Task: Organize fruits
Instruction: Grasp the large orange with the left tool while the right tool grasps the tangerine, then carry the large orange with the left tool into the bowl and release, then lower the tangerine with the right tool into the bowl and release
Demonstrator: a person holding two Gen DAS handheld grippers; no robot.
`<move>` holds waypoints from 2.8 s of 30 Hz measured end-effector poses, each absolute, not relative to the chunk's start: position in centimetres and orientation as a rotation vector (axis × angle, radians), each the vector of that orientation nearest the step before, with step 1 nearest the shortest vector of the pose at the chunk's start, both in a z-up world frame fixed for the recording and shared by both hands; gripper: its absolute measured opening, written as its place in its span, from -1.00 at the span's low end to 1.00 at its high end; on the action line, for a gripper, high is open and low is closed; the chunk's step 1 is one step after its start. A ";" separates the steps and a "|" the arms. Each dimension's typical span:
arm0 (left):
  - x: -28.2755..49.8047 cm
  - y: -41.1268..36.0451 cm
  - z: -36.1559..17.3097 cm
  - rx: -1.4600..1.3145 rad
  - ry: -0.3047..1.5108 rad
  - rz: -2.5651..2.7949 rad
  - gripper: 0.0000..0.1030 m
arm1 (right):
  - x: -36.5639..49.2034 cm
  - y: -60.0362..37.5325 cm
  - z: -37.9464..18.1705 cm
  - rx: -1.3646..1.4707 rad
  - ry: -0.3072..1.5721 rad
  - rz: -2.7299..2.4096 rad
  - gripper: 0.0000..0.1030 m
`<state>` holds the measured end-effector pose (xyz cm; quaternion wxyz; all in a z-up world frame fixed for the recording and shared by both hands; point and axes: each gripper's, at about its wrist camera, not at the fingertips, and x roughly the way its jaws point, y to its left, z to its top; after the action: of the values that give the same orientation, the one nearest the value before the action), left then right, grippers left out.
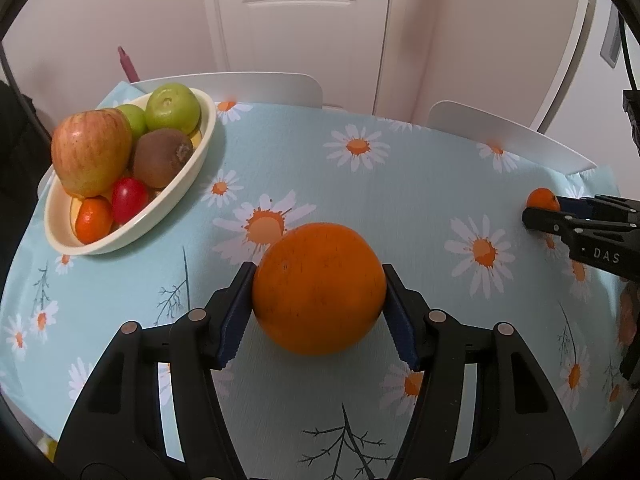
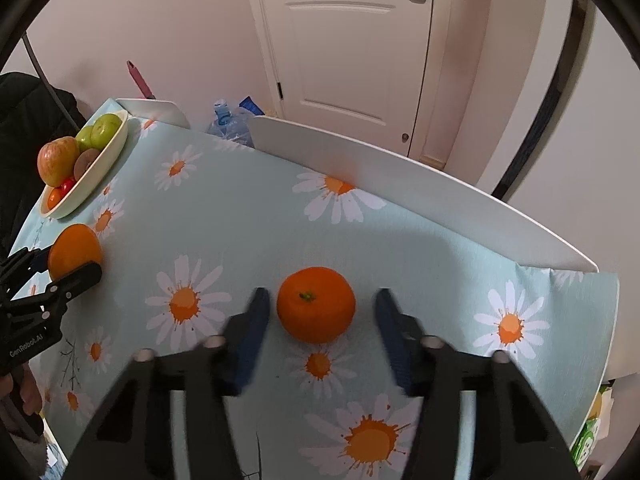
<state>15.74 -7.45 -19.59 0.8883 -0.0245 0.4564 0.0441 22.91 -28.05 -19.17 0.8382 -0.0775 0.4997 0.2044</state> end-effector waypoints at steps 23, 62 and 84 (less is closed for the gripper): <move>11.0 -2.1 -13.9 -0.081 0.882 0.164 0.26 | 20.1 -22.4 -13.7 -0.187 0.988 0.557 -0.34; 15.4 16.1 -14.8 0.071 0.872 -0.078 0.26 | 19.0 -1.2 -10.8 -0.060 0.968 0.408 -0.34; 13.1 17.1 -10.7 0.022 0.812 -0.001 1.00 | 20.4 -1.2 -9.0 -0.091 0.977 0.446 -0.34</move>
<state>13.13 17.10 -10.69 0.9187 0.0109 0.3949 -0.0004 20.45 -1.20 -9.03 0.8584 -0.0434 0.4650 0.2122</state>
